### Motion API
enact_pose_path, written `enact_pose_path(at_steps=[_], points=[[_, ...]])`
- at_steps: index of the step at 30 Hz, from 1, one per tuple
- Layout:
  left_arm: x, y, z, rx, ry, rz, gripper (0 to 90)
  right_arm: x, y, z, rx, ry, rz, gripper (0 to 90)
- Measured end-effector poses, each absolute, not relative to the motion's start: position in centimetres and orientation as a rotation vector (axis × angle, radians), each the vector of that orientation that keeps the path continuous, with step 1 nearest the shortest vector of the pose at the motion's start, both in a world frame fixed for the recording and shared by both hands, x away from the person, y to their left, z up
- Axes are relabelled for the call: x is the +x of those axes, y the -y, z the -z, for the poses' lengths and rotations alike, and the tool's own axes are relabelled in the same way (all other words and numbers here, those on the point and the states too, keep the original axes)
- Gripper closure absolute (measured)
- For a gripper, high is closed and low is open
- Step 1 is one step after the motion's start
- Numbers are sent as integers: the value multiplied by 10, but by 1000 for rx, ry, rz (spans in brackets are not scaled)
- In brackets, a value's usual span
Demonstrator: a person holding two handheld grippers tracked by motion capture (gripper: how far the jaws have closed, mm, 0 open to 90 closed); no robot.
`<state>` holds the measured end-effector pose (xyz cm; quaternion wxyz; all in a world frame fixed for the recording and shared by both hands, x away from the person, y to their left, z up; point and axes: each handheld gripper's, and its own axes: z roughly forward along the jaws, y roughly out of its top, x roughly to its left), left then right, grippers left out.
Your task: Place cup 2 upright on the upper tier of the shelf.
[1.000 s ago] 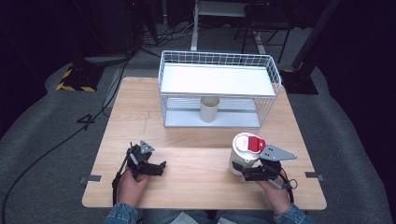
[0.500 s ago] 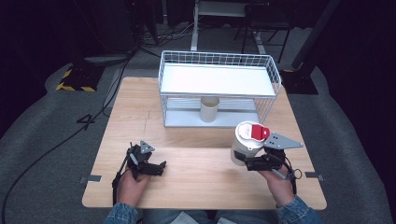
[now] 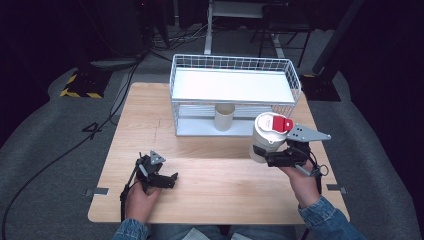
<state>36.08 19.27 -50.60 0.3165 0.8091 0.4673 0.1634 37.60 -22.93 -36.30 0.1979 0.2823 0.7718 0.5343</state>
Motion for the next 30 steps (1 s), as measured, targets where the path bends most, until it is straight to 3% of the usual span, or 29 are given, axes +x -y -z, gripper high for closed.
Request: enact_pose_path(at_steps=[30], points=[[362,-192,506,2127,-1236,-435,0,436,194,282,772,-2131,-1477,123]])
